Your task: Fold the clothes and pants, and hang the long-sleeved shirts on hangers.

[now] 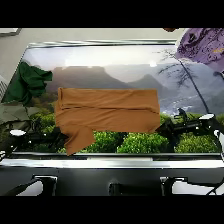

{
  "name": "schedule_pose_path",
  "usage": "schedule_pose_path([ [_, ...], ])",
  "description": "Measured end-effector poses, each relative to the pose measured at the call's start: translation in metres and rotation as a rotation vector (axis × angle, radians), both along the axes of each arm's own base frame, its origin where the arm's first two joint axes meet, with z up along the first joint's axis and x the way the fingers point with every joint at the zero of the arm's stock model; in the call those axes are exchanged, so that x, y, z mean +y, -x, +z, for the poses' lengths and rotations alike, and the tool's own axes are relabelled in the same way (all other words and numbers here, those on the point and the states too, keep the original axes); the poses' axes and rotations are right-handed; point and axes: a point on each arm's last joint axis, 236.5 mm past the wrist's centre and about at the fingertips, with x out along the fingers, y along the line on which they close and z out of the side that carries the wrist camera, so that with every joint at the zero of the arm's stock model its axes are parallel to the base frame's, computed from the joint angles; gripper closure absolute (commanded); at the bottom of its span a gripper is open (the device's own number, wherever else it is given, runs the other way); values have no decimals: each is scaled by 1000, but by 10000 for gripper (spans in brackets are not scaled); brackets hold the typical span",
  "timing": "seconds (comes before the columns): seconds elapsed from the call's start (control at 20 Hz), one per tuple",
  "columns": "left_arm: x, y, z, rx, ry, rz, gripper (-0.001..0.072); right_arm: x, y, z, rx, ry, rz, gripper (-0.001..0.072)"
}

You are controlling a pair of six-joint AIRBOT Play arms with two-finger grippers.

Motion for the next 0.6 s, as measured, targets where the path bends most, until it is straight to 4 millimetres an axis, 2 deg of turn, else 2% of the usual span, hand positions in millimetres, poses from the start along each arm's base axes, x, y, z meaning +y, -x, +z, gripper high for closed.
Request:
schedule_pose_path([
  [0.15,1,-4,3,-10,-2,-1,691,-1,-7,-5,-24,11,-35,586],
  [0.25,3,-10,7,-26,-5,-3,692,-4,-19,-8,-57,26,-76,613],
  [0.3,3,-14,10,-37,-8,-4,692,-5,-24,-8,-68,30,-95,669],
  [0.35,5,-18,13,-47,-11,-5,692,-6,-26,-9,-75,32,-105,689],
  [0.6,4,-25,29,-76,5,-30,693,-6,-26,-4,-95,40,-95,691],
])
